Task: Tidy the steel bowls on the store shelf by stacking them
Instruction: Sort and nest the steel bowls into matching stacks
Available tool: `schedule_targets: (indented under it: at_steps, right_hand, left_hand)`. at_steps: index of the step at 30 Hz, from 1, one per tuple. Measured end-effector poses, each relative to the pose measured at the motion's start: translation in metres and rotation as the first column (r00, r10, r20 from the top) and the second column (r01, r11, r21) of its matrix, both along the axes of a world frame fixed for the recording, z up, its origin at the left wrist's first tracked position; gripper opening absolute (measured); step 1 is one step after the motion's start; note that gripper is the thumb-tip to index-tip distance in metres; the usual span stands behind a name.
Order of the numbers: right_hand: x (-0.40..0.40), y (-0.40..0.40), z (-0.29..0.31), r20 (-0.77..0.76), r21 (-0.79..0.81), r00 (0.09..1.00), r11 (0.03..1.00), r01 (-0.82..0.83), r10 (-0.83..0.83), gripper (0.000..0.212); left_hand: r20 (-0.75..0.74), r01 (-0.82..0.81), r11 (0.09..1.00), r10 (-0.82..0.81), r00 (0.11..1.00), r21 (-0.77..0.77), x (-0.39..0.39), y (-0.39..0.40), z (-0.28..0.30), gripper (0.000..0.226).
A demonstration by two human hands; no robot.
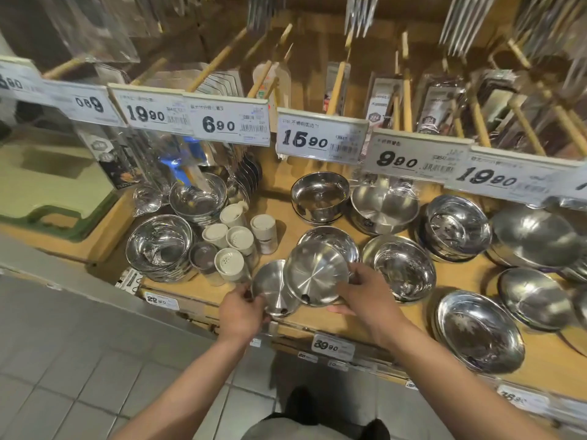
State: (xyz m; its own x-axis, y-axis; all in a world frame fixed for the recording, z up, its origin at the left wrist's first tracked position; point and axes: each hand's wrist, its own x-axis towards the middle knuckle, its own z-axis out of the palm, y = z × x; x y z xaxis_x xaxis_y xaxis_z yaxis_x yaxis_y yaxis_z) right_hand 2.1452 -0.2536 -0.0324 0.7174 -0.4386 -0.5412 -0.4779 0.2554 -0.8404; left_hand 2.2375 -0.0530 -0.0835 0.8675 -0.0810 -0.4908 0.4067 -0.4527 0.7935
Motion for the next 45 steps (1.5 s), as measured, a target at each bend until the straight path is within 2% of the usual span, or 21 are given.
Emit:
schedule_targets:
  at_steps: [6, 10, 14, 17, 20, 23, 28, 31, 38, 45]
  right_hand:
    - [0.028, 0.025, -0.009, -0.071, -0.207, 0.982, 0.961, -0.185, 0.174, 0.028]
    - [0.04, 0.036, -0.018, -0.118, -0.091, 0.972, 0.973, -0.213, 0.202, 0.052]
    - [0.04, 0.04, -0.028, -0.172, -0.119, 0.962, 0.965, -0.235, 0.214, 0.054]
    - [0.037, 0.03, -0.034, -0.183, -0.17, 0.979, 0.978, -0.125, 0.093, 0.037]
    - [0.033, 0.014, -0.038, -0.281, -0.267, 0.954, 0.963, 0.032, -0.109, 0.031]
    - [0.034, 0.006, -0.043, -0.289, -0.275, 0.932, 0.952, 0.137, -0.218, 0.024]
    - [0.044, 0.013, -0.045, -0.281, -0.348, 0.934, 0.931, 0.113, -0.219, 0.039]
    - [0.043, 0.014, -0.046, -0.284, -0.317, 0.922, 0.933, 0.17, -0.264, 0.031]
    - [0.039, 0.005, -0.036, -0.217, -0.255, 0.917, 0.926, 0.278, -0.334, 0.037]
    - [0.011, -0.019, -0.015, -0.048, -0.079, 0.932, 0.931, 0.356, -0.36, 0.031]
  left_hand:
    - [-0.03, -0.065, 0.991, 0.061, 0.998, -0.115, 0.001, 0.013, -0.003, 0.023]
    - [-0.078, -0.158, 0.976, 0.147, 0.986, -0.149, 0.002, 0.02, 0.0, 0.024]
    - [-0.112, -0.196, 0.959, 0.176, 0.978, -0.206, 0.002, 0.02, 0.006, 0.021]
    - [-0.129, -0.168, 0.959, 0.141, 0.982, -0.23, 0.003, 0.021, 0.006, 0.011]
    - [-0.124, -0.163, 0.954, 0.135, 0.983, -0.251, 0.004, 0.023, 0.005, 0.006]
    - [-0.127, -0.165, 0.948, 0.134, 0.983, -0.273, 0.006, 0.024, 0.004, 0.005]
    - [-0.133, -0.133, 0.953, 0.1, 0.986, -0.274, 0.002, 0.026, 0.005, 0.004]
    - [-0.136, -0.152, 0.956, 0.12, 0.983, -0.253, 0.0, 0.03, 0.007, 0.004]
    - [-0.185, -0.118, 0.959, 0.071, 0.98, -0.257, -0.005, 0.031, 0.014, 0.009]
    - [-0.278, -0.165, 0.954, 0.093, 0.956, -0.249, -0.014, 0.025, 0.025, 0.027]
